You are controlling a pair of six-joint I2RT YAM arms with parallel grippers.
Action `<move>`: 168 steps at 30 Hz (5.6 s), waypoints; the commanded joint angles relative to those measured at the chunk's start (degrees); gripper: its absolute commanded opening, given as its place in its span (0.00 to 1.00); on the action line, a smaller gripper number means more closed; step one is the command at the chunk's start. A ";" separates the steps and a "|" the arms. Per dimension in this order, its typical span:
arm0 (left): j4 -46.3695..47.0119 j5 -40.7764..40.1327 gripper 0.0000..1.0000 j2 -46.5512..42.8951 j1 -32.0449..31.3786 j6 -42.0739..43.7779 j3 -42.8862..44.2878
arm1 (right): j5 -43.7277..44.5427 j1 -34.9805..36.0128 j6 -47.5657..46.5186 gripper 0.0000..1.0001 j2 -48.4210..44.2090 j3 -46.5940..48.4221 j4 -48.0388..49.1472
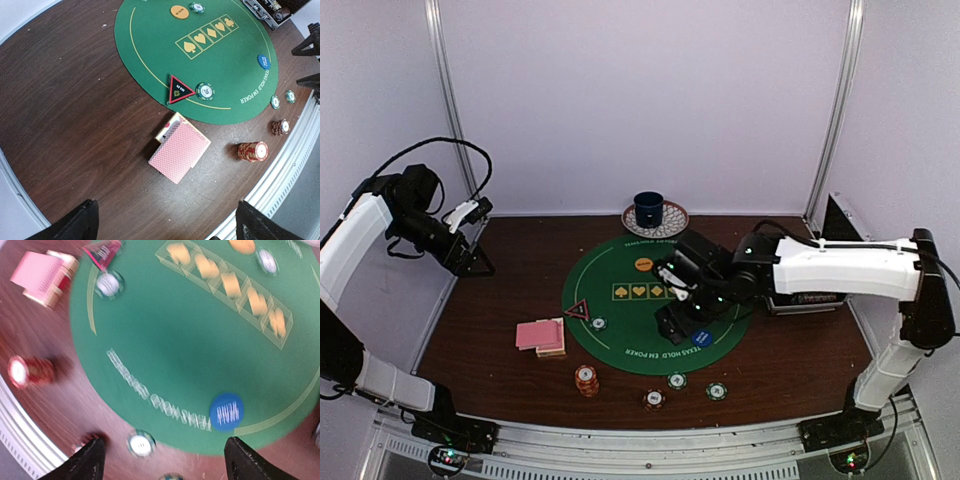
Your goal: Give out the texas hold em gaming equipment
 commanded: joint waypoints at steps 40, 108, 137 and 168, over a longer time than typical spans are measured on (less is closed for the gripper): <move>-0.52 0.49 0.98 -0.97 -0.09 1.19 0.96 | -3.66 6.68 13.66 0.46 -4.93 -30.69 6.04; -1.35 0.29 0.98 -1.10 -0.09 1.55 2.10 | 0.19 4.59 1.77 0.48 10.72 -1.31 1.16; -2.08 0.28 0.97 -0.21 -0.02 1.73 4.18 | 0.45 5.67 6.61 0.13 0.57 -24.31 1.90; -2.54 1.08 0.98 0.04 -0.09 2.16 3.94 | -7.22 13.53 -2.47 0.79 4.43 -4.16 1.85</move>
